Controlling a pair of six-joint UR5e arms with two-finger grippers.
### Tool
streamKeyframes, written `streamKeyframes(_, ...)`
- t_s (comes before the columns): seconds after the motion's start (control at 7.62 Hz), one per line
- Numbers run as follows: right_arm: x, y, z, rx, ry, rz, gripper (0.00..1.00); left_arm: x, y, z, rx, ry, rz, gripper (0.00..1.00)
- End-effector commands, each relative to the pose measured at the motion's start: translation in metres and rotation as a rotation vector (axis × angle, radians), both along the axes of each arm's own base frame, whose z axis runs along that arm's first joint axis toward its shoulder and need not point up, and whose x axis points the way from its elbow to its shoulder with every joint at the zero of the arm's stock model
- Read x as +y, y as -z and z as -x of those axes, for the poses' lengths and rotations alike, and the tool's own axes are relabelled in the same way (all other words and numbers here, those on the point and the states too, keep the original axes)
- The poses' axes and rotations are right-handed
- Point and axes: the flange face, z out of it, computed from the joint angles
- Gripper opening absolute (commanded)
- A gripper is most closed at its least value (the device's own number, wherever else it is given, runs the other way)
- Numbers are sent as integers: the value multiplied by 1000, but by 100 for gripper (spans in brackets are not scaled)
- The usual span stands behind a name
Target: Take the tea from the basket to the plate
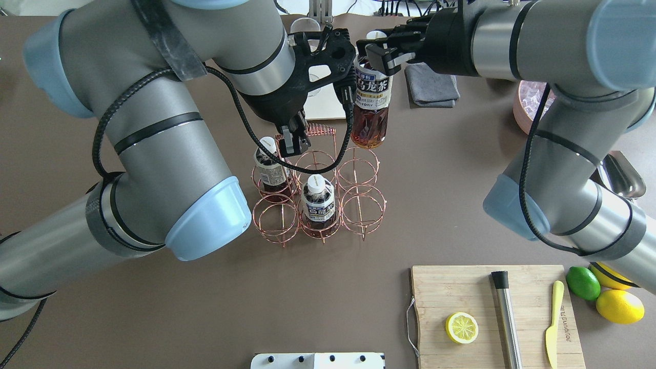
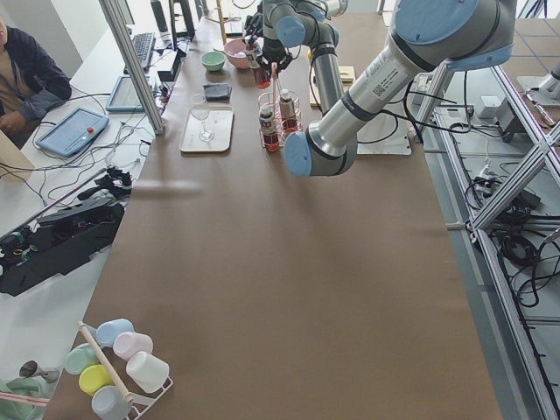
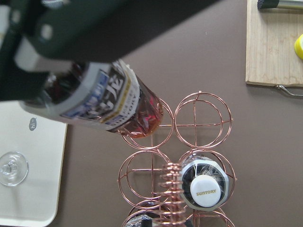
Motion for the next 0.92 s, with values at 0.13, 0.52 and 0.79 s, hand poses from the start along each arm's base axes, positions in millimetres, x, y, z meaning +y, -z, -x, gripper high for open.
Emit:
streamKeyframes(0.13, -49, -57, -63, 80, -52, 120, 0, 0, 0, 0, 0, 0, 0, 0)
streamKeyframes(0.52, -96, -108, -57, 157, -105, 208, 0, -1, 0, 1, 0, 1, -1, 0)
streamKeyframes(0.79, -152, -132, -37, 96, -205, 144, 0, -1, 0, 1, -1, 1, -4, 0)
